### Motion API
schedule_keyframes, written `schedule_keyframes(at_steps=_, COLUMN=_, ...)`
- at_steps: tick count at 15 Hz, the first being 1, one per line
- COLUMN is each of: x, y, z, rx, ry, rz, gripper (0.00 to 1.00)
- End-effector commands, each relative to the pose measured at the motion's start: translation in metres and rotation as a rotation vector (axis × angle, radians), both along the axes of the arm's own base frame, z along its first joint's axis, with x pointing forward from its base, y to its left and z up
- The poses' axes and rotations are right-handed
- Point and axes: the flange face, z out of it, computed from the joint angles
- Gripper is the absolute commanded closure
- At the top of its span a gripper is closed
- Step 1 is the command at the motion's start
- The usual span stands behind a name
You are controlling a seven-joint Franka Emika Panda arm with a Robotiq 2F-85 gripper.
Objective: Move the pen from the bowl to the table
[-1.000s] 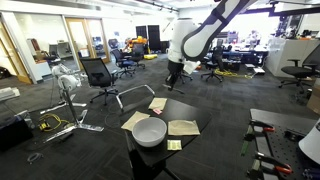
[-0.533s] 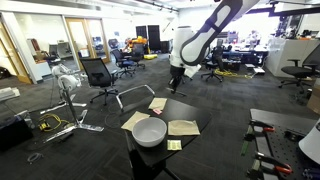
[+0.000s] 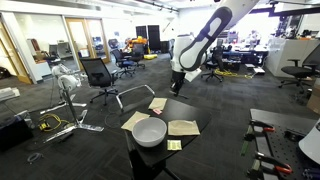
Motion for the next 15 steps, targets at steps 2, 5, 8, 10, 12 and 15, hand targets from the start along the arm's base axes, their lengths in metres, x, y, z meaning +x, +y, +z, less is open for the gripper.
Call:
schedule_keyframes(at_steps=2, x=0.004, y=-0.022, z=-0.013, rx=0.007, ry=-0.009, rz=-0.002, gripper=0.97)
schedule_keyframes(at_steps=5, x=0.003, y=-0.03, z=-0.026, rx=0.004, ry=-0.012, rz=0.003, gripper=0.97)
schedule_keyframes(at_steps=8, x=0.002, y=-0.034, z=-0.042, rx=0.003, ry=-0.012, rz=0.012, gripper=0.97)
schedule_keyframes(at_steps=10, x=0.003, y=-0.034, z=-0.052, rx=0.003, ry=-0.01, rz=0.014, gripper=0.97)
schedule_keyframes(at_steps=12, x=0.004, y=-0.034, z=-0.063, rx=0.004, ry=-0.008, rz=0.015, gripper=0.97)
schedule_keyframes(at_steps=15, x=0.006, y=-0.032, z=-0.078, rx=0.007, ry=0.005, rz=0.02, gripper=0.97)
